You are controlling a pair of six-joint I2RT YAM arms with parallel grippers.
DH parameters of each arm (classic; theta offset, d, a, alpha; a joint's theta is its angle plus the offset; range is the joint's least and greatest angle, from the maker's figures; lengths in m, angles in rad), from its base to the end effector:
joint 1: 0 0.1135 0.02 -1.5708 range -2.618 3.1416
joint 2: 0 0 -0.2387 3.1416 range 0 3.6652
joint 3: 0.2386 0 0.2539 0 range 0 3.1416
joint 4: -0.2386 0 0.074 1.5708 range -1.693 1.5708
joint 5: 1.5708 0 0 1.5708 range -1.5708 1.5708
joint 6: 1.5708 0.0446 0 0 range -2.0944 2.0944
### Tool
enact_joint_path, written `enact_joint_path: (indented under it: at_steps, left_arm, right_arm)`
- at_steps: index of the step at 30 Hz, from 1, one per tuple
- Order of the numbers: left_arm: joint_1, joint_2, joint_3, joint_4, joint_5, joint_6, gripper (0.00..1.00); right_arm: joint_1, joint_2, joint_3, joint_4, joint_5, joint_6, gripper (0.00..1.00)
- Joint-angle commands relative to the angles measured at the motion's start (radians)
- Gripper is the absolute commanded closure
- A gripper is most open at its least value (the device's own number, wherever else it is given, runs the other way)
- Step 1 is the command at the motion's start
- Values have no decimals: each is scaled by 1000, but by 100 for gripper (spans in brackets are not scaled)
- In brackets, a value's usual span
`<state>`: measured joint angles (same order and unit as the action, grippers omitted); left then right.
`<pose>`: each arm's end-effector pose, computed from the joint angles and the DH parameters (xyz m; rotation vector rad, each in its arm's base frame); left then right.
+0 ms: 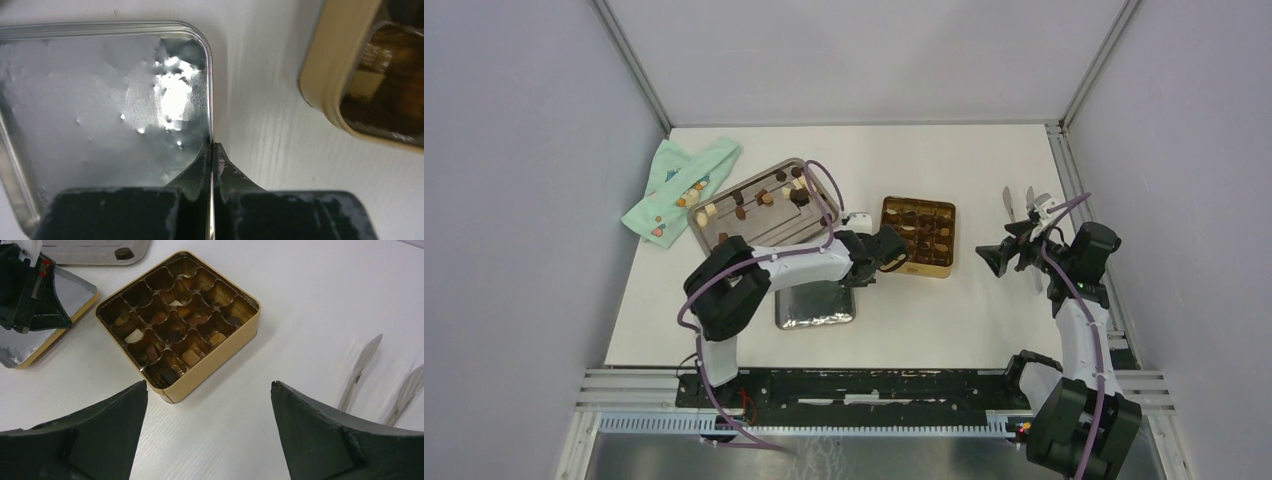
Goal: Pack the chocolate
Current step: Pick up the box lid from the center of the board.
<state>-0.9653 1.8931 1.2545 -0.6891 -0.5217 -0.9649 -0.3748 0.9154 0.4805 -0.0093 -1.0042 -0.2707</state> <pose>0.2212 -0.2805 0.1317 -0.0834 2.5752 0.1327 0.2110 -0.0426 0.2111 -0.5112 1.7665 0.5566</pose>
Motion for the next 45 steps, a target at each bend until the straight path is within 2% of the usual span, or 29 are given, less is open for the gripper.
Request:
enact_joint_path:
  at_steps: [1,5,8,10,12,13,18,21,24,30,35,40,45]
  left_arm:
    - [-43,-159,0,-12,-28,34,98]
    - [-64,-273,-30,3,24,122,98]
    - [-66,-377,-94,67,148,221,98]
    - [-67,-449,-144,102,236,287,98]
    - [-66,-509,-173,129,335,371,98]
    - [-65,-545,-187,142,389,410,98]
    - [-65,-611,-224,219,723,591,98]
    - [-65,-610,-211,231,851,661,98]
    - [-65,-593,-178,234,951,717,98]
    - [-64,-546,-119,253,1132,792,98]
    - [-63,-507,-75,273,1228,822,98]
    - [-56,-500,-57,284,1261,845,98]
    - [-42,-505,-60,299,1304,848,98]
  right_arm:
    - [17,16,57,-40,-130,-69,2]
    - [91,-3,61,-130,-168,-250,2]
    - [140,-12,69,-263,-207,-526,2]
    - [173,-6,86,-460,-253,-880,2]
    - [200,15,97,-721,-295,-1376,2]
    - [220,30,105,-814,-297,-1515,2]
    - [369,159,218,-1011,-253,-1834,2]
    - [447,216,275,-1063,-257,-1908,3]
    - [510,242,315,-1054,-259,-1908,5]
    - [646,239,322,-907,-218,-1689,14]
    - [757,194,237,-662,-106,-1385,32]
    - [763,152,213,-645,-93,-1323,51]
    - [764,123,208,-715,-111,-1344,72]
